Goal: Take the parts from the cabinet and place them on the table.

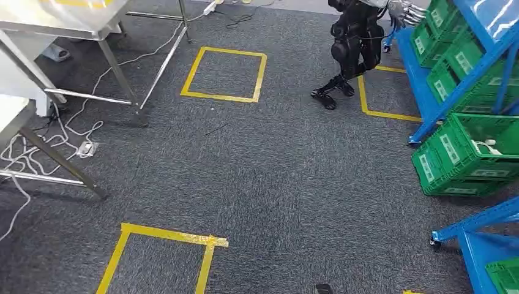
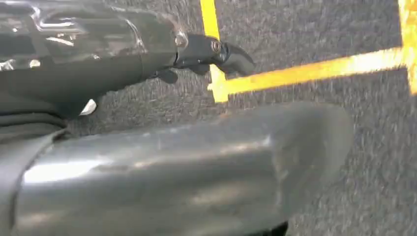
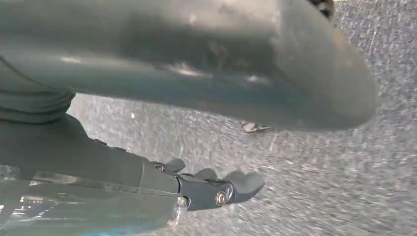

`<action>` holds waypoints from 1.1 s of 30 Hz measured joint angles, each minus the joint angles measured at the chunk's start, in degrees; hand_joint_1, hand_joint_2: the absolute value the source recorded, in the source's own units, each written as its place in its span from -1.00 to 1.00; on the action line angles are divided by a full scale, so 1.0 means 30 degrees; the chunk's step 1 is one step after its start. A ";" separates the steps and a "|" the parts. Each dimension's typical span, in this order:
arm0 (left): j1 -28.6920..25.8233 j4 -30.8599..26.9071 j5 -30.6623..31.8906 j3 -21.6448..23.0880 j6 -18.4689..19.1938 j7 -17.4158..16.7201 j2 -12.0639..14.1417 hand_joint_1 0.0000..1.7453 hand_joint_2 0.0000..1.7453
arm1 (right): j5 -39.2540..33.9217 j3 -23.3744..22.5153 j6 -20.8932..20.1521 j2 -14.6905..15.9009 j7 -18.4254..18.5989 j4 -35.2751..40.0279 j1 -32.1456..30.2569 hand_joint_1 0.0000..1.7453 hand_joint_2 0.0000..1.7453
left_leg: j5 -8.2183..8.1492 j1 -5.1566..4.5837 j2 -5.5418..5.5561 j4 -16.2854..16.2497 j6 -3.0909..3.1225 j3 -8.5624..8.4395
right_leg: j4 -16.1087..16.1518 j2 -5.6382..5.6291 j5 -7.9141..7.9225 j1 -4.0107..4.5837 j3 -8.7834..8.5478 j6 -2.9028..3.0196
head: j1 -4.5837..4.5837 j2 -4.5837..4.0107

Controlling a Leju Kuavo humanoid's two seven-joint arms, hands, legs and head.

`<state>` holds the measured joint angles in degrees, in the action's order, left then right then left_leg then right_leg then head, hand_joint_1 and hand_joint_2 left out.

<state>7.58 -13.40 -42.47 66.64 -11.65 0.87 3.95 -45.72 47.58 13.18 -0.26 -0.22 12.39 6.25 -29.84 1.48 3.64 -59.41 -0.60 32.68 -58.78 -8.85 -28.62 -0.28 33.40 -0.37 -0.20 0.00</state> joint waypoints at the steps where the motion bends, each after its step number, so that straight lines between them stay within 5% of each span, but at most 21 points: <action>1: 0.0013 0.0000 -0.0043 0.0000 -0.0007 0.0007 -0.0050 -1.00 -1.00 | 0.0015 0.0000 -0.0051 0.0021 -0.0015 0.0000 -0.0052 -1.00 -1.00 | 0.0002 -0.0011 -0.0331 0.0054 0.0081 -0.0091 | -0.0376 0.1210 -0.0265 0.0123 0.0100 -0.0081 | 0.0123 0.0000; 2: -0.0015 0.0000 -0.0044 0.0000 -0.0007 0.0132 -0.0168 -1.00 -1.00 | 0.0022 0.0000 -0.0095 0.0007 -0.0073 -0.0007 -0.0016 -1.00 -1.00 | -0.0072 -0.0061 -0.0689 0.0062 0.0207 -0.0135 | -0.1329 0.2182 -0.0863 0.0130 0.0585 -0.0203 | 0.0351 0.0000; 3: -0.0089 0.0000 -0.0087 -0.0007 0.0000 0.0356 -0.0203 -1.00 -1.00 | 0.0030 0.0000 -0.0117 0.0007 -0.0197 0.0000 0.0089 -1.00 -1.00 | -0.0128 -0.0139 -0.1113 0.0062 0.0270 -0.0186 | -0.2782 0.2605 -0.1601 0.0081 0.1321 -0.0303 | 0.0546 0.0000; 5: -0.0146 0.0000 -0.0087 0.0000 -0.0021 0.0866 -0.0305 -1.00 -1.00 | 0.0044 0.0000 -0.0131 -0.0015 -0.0240 0.0007 0.0225 -1.00 -1.00 | -0.0276 -0.0202 -0.1914 0.0057 0.0309 -0.0253 | -0.5470 0.2867 -0.2620 0.0027 0.2730 -0.0418 | 0.0561 0.0000; 6: -0.0074 0.0000 -0.0066 0.0000 -0.0094 0.1034 -0.0400 -1.00 -1.00 | 0.0044 0.0000 -0.0146 -0.0015 -0.0240 0.0007 0.0212 -1.00 -1.00 | -0.0337 -0.0210 -0.2197 0.0057 0.0298 -0.0309 | -0.5834 0.2898 -0.2507 0.0000 0.2900 -0.0443 | 0.0576 0.0000; 7: 0.0057 0.0000 -0.0036 0.0000 -0.0124 0.1100 -0.0503 -1.00 -1.00 | 0.0051 0.0000 -0.0175 0.0000 -0.0233 0.0000 0.0138 -1.00 -1.00 | -0.0397 -0.0213 -0.2382 0.0057 0.0258 -0.0362 | -0.5333 0.2908 -0.1963 -0.0020 0.2627 -0.0421 | 0.0583 0.0000; 9: 0.0352 -0.0007 -0.0014 0.0000 -0.0138 0.1136 -0.0728 -1.00 -1.00 | 0.0051 0.0000 -0.0211 0.0072 -0.0233 -0.0015 0.0081 -1.00 -1.00 | -0.0517 -0.0214 -0.2703 0.0058 0.0199 -0.0565 | -0.2241 0.3149 -0.0206 0.0011 0.1045 -0.0228 | 0.0706 0.0000; 10: 0.0437 -0.0014 -0.0007 0.0000 -0.0160 0.1180 -0.0830 -1.00 -1.00 | 0.0044 0.0000 -0.0219 0.0109 -0.0233 -0.0015 0.0102 -1.00 -1.00 | -0.0583 -0.0213 -0.2847 0.0078 0.0165 -0.0663 | -0.0629 0.3875 0.0398 0.0130 0.0225 -0.0033 | 0.0808 0.0000; 11: 0.0500 -0.0015 0.0015 -0.0007 -0.0175 0.1239 -0.0903 -1.00 -1.00 | 0.0036 0.0000 -0.0233 0.0124 -0.0233 -0.0015 0.0205 -1.00 -1.00 | -0.0660 -0.0306 -0.2984 0.0077 0.0048 -0.0693 | -0.0190 0.4406 -0.0034 0.0383 -0.0006 0.0079 | 0.0831 0.0000; 15: 0.0585 -0.0014 -0.0197 -0.0015 -0.0430 0.0991 -0.1114 -1.00 -1.00 | 0.0022 0.0000 -0.0270 0.0167 -0.0350 -0.0007 0.0197 -1.00 -1.00 | -0.0769 -0.0243 -0.3638 0.0261 -0.0400 -0.1029 | 0.0173 0.3747 0.0012 0.0494 -0.0116 0.0513 | 0.0874 0.0000; 17: 0.0563 -0.0015 -0.0474 -0.0066 -0.0547 0.1225 -0.1122 -1.00 -1.00 | 0.0051 0.0007 -0.0262 0.0160 -0.0182 -0.0022 0.0105 -1.00 -1.00 | -0.1442 -0.0132 -0.1440 -0.0615 -0.0468 -0.0741 | 0.0595 0.3476 0.0182 0.0257 -0.0545 0.0737 | 0.0838 0.0000; 19: 0.0451 -0.0007 -0.0605 -0.0073 -0.0568 0.1355 -0.1121 -1.00 -1.00 | 0.0051 0.0000 -0.0262 0.0174 -0.0058 -0.0044 0.0149 -1.00 -1.00 | -0.2740 -0.0146 -0.1002 -0.3576 -0.0496 0.0837 | 0.0587 0.2989 0.0136 0.0275 -0.0562 0.0859 | 0.0546 0.0000; 21: 0.0267 0.0007 -0.0640 -0.0073 -0.0576 0.1362 -0.1100 -1.00 -1.00 | 0.0051 0.0007 -0.0277 0.0145 -0.0015 -0.0044 0.0078 -1.00 -1.00 | -0.3063 -0.0165 -0.1060 -0.5469 -0.0517 0.2161 | 0.0558 0.2397 0.0077 0.0322 -0.0626 0.0921 | 0.0423 0.0000; 22: 0.0229 0.0007 -0.0656 -0.0080 -0.0590 0.1370 -0.1078 -1.00 -1.00 | 0.0044 0.0007 -0.0277 0.0145 0.0000 -0.0044 0.0011 -1.00 -1.00 | -0.2447 -0.0169 -0.1103 -0.5189 -0.0504 0.2286 | 0.0538 0.2082 0.0030 0.0319 -0.0688 0.0892 | 0.0379 0.0000; 24: 0.0246 0.0007 -0.0655 -0.0087 -0.0627 0.1370 -0.1056 -1.00 -1.00 | 0.0050 0.0007 -0.0277 0.0153 0.0000 -0.0066 -0.0058 -1.00 -1.00 | -0.0259 -0.0139 -0.0843 -0.2518 -0.0439 0.1343 | 0.0429 0.1488 -0.0139 0.0276 -0.0877 0.0784 | 0.0263 0.0000; 25: 0.0244 0.0007 -0.0656 -0.0095 -0.0627 0.1370 -0.1056 -1.00 -1.00 | 0.0044 0.0007 -0.0277 0.0145 0.0000 -0.0066 -0.0055 -1.00 -1.00 | 0.0716 -0.0098 0.0046 -0.0778 -0.0406 0.0688 | 0.0317 0.1227 -0.0296 0.0223 -0.0926 0.0691 | 0.0154 0.0000; 26: 0.0233 0.0008 -0.0656 -0.0095 -0.0627 0.1370 -0.1056 -1.00 -1.00 | 0.0044 0.0007 -0.0270 0.0152 0.0000 -0.0066 -0.0023 -1.00 -1.00 | 0.0337 0.0040 0.1177 -0.0552 -0.0317 0.0552 | 0.0205 0.1059 -0.0410 0.0268 -0.0862 0.0572 | 0.0023 0.0000; 30: 0.0210 0.0000 -0.0721 -0.0226 -0.0627 0.1421 -0.1012 -1.00 -1.00 | 0.0029 0.0015 -0.0233 0.0167 0.0336 -0.0073 -0.0047 -1.00 -1.00 | 0.0131 -0.0110 0.0189 0.0073 -0.0073 0.0069 | 0.0288 -0.0061 -0.0371 -0.0006 -0.0587 0.0095 | 0.0022 0.0000; 31: 0.0247 -0.0007 -0.0714 -0.0233 -0.0627 0.1304 -0.1049 -1.00 -1.00 | -0.0051 0.0015 -0.0204 0.0292 0.0386 -0.0073 -0.0074 -1.00 -1.00 | 0.0170 0.0015 -0.0212 0.0319 0.0004 -0.0093 | 0.0118 0.0171 -0.0548 0.0014 -0.0606 0.0041 | 0.0022 0.0000; 32: 0.0244 0.0000 -0.0627 -0.0240 -0.0619 0.1188 -0.1027 -1.00 -1.00 | -0.0168 0.0022 -0.0204 0.0247 0.0386 -0.0066 -0.0064 -1.00 -1.00 | 0.0112 0.0000 -0.0525 0.0441 0.0102 -0.0260 | -0.0449 0.1378 -0.0897 0.0116 -0.0345 -0.0081 | 0.0231 0.0000; 33: 0.0208 0.0000 -0.0509 -0.0240 -0.0568 0.1041 -0.1034 -1.00 -1.00 | -0.0248 0.0022 -0.0160 0.0269 0.0386 -0.0073 0.0001 -1.00 -1.00 | 0.0049 -0.0032 -0.0942 0.0456 0.0194 -0.0393 | -0.1685 0.2169 -0.1545 0.0093 0.0325 -0.0205 | 0.0467 0.0000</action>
<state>8.20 -13.40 -44.00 65.92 -13.35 4.00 0.85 -46.47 47.65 12.70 0.55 0.94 12.17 6.25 -29.69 1.38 0.82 -58.04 -0.02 31.50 -63.83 -2.34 -33.26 0.00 34.38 -0.98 1.20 0.00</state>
